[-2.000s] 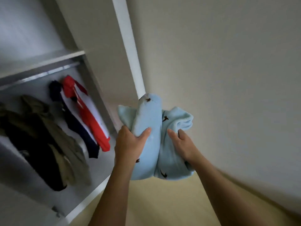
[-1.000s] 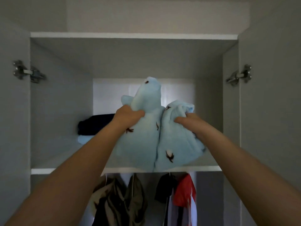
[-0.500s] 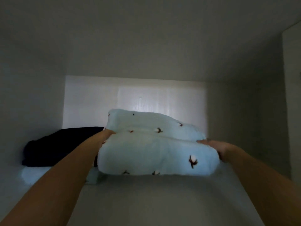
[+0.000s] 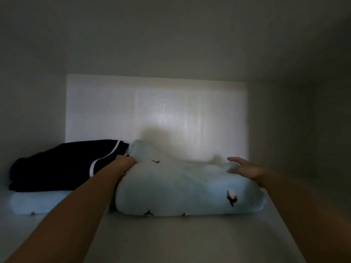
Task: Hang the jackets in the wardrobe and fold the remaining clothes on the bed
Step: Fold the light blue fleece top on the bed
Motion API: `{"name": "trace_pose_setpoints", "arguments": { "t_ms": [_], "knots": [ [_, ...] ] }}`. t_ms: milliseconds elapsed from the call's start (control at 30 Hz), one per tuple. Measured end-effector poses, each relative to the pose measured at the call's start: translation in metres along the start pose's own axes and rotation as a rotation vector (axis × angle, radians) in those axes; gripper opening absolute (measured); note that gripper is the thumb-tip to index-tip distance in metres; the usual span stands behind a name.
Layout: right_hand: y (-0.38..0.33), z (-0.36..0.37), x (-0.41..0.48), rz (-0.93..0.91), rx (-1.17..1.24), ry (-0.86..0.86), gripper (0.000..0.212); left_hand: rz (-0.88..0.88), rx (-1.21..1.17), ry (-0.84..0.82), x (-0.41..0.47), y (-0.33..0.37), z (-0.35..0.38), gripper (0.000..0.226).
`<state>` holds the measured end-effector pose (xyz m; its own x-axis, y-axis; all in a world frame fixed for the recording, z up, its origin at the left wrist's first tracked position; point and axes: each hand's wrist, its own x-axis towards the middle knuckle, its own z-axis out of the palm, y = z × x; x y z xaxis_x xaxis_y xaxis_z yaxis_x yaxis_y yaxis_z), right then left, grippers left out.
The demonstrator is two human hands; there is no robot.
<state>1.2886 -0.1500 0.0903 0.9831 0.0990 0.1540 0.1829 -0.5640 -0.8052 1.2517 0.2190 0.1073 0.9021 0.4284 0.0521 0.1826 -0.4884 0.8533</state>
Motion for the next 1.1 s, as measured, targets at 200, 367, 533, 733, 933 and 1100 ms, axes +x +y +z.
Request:
{"name": "trace_pose_setpoints", "arguments": {
  "t_ms": [200,367,533,733,933,1100],
  "knots": [
    [0.010,0.008,0.008,-0.163,-0.060,-0.032,0.061,0.009,-0.202,0.072,0.021,0.001,0.009,0.047],
    [0.014,0.016,0.027,-0.048,-0.111,-0.049,0.042,-0.002,-0.186,0.070,0.041,0.004,0.010,0.049],
    [0.010,0.011,0.057,0.273,-0.225,-0.118,0.053,0.088,-0.140,-0.105,0.063,0.006,0.014,0.051],
    [0.004,0.034,0.105,0.060,-0.395,-0.103,0.065,0.133,0.241,0.013,0.102,0.009,0.027,0.055],
    [0.010,0.043,0.109,-0.206,-0.040,0.009,0.071,0.110,0.405,0.202,0.124,0.004,0.030,0.051],
    [0.001,0.049,0.121,0.013,-0.642,0.199,0.068,0.346,0.783,0.245,0.101,0.044,0.021,0.048]
  ]
}}
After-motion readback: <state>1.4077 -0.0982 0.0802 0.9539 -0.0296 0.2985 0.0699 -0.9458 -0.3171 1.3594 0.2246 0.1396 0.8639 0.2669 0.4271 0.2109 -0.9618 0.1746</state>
